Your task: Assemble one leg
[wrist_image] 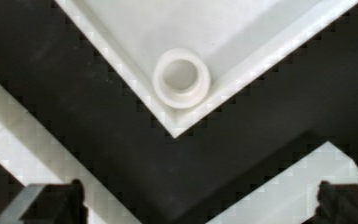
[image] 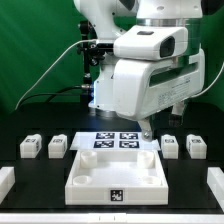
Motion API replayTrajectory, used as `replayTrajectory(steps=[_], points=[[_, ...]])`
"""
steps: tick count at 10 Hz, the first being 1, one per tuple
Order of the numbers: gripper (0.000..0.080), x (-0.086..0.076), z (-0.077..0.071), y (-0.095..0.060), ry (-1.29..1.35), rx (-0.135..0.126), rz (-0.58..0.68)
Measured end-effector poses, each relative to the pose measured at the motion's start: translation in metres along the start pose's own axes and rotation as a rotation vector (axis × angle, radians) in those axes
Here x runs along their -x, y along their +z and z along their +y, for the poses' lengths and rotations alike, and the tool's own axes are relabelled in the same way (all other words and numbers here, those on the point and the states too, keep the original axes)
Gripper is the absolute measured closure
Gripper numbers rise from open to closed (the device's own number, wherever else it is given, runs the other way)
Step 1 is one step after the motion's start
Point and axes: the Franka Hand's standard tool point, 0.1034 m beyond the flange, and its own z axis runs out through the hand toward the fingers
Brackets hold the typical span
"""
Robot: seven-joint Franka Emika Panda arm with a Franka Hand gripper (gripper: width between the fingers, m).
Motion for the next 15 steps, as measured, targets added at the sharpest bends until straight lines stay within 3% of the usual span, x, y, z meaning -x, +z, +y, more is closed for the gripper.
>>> replayTrajectory(steps=[4,5,7,8,9,10,13,15], points=[[0.0150,0.001,-0.001,0.001,0.000,-0.001,-0.001],[0.0150,0.010,-0.012,0.010,-0.076,0.006,0.007],[0.0150,0.051,-0.052,0.027,-0.398,0.011,-0.015],[0.0150,0.072,-0.061,0.035,-0.556,0.008,-0.014],[0.0150,0.088,-0.062,0.041,-0.651,-0.009,-0.020],[0.0150,0.081,-0.059,0.037,-0.668,0.001,-0.019],[0.0150,0.084,-0.060,0.041,-0.655,-0.005,-0.021],[0.0150,0.117,-0.070,0.078,-0.627,-0.029,-0.019]])
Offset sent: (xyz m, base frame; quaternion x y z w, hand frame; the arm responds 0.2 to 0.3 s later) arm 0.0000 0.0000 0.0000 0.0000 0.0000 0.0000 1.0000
